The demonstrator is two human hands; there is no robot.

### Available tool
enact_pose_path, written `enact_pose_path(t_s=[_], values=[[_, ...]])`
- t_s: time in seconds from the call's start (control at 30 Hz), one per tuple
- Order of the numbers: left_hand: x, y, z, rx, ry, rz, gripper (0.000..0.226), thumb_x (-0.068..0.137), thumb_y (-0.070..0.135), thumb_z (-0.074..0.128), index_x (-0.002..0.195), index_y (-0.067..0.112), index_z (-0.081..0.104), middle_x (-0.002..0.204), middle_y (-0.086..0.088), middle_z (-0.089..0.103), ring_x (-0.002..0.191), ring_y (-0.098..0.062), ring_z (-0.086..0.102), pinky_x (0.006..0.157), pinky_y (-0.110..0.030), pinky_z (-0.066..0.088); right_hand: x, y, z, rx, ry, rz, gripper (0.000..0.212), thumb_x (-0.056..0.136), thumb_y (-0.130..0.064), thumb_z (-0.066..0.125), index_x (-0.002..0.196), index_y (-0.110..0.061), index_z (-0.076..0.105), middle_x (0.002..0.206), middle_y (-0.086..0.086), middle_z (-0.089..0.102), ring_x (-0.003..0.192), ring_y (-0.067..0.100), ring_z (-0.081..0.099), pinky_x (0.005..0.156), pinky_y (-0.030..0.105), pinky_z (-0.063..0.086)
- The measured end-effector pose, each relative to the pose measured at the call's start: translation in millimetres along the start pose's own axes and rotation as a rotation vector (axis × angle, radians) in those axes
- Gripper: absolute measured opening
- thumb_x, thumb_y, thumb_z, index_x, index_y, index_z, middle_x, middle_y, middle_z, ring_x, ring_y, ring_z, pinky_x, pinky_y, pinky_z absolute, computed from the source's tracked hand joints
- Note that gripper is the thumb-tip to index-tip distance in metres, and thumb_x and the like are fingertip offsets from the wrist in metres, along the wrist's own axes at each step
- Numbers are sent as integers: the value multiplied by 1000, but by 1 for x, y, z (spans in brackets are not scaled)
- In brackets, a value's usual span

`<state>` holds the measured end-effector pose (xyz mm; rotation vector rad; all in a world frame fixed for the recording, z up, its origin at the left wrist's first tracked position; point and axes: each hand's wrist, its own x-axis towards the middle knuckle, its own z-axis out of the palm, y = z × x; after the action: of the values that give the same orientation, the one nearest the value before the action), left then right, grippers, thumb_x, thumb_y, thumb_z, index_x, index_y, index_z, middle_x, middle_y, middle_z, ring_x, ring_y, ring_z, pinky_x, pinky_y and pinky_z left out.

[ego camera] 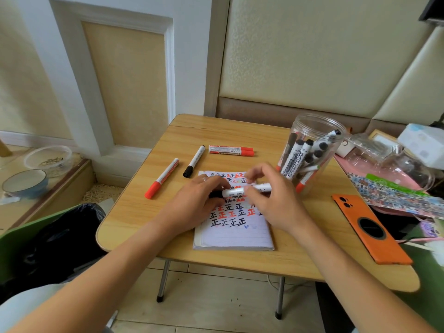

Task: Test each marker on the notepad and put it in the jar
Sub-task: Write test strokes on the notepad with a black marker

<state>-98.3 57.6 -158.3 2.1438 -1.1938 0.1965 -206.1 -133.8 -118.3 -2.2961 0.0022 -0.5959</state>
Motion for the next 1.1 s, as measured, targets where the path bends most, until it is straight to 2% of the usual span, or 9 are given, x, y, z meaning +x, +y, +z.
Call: enact_pose_path(t_s=[0.17, 0.3, 0.43, 0.63, 0.77, 0.83, 0.93, 1.0, 1.1], values=[[-1, -3, 3, 72, 12, 6, 36, 96, 25, 63, 129, 21, 52, 117, 3, 61, 106, -16, 53, 90, -37, 46, 18, -22, -10, 276, 145, 12, 21, 96, -13, 69, 110, -15, 53, 90, 2, 71, 68, 19, 74, 62, 40, 60], [0, -2, 2, 100, -59, -49, 46, 100, 32, 53, 146, 28, 45, 145, 4, 51, 134, -14, 44, 113, -37, 32, 36, -32, -37, 161, 314, 2, 15, 100, -17, 64, 112, -15, 56, 84, 5, 70, 63, 14, 71, 59, 41, 58], [1, -2, 1, 148, -117, -67, 50, 101, 34, 49, 151, 35, 42, 155, 5, 44, 143, -12, 38, 118, -36, 21, 55, -41, -79, -4, 540, -97, 13, 98, -27, 55, 109, -19, 54, 85, 5, 71, 65, 25, 67, 65, 51, 55], [1, -1, 0, 160, -145, -67, 51, 97, 40, 42, 148, 36, 46, 155, 9, 44, 142, -10, 40, 117, -35, 22, 75, -60, -130, -236, 802, -240, 19, 100, -15, 49, 113, -3, 55, 93, 1, 59, 72, 16, 54, 64, 17, 37], [1, -2, 1, 162, -142, -66, 45, 100, 35, 47, 145, 38, 50, 153, 15, 45, 141, -5, 38, 115, -31, 22, 85, -45, -131, -421, 609, -82, 14, 102, -16, 53, 113, -9, 55, 95, 5, 61, 78, 22, 54, 64, 29, 33], [1, -2, 1, 163, -149, -73, 45, 100, 36, 46, 144, 39, 50, 152, 16, 45, 141, -4, 38, 114, -30, 22, 87, -30, -125, -508, 438, 35, 11, 103, -20, 54, 109, -11, 58, 94, 11, 67, 78, 29, 60, 65, 34, 44], [0, 0, 0, 164, -170, -83, 48, 97, 40, 41, 144, 39, 50, 152, 17, 45, 140, -4, 39, 116, -31, 23, 81, -16, -111, -633, 243, 152, 32, 105, -32, 41, 104, -11, 65, 95, 19, 71, 90, 41, 66, 78, 46, 54], [0, 1, -1, 166, -177, -86, 45, 99, 39, 44, 144, 39, 50, 152, 18, 45, 140, -4, 39, 116, -31, 23, 75, -14, -105, -697, 202, 125, 49, 106, -38, 29, 104, -9, 68, 97, 19, 72, 95, 41, 67, 84, 47, 53], [-1, 1, -2, 167, -172, -86, 45, 99, 40, 41, 143, 41, 50, 152, 19, 44, 141, -3, 38, 116, -30, 22, 70, -16, -101, -767, 214, 81, 48, 107, -44, 34, 114, -13, 69, 103, 14, 74, 99, 37, 67, 86, 42, 51]])
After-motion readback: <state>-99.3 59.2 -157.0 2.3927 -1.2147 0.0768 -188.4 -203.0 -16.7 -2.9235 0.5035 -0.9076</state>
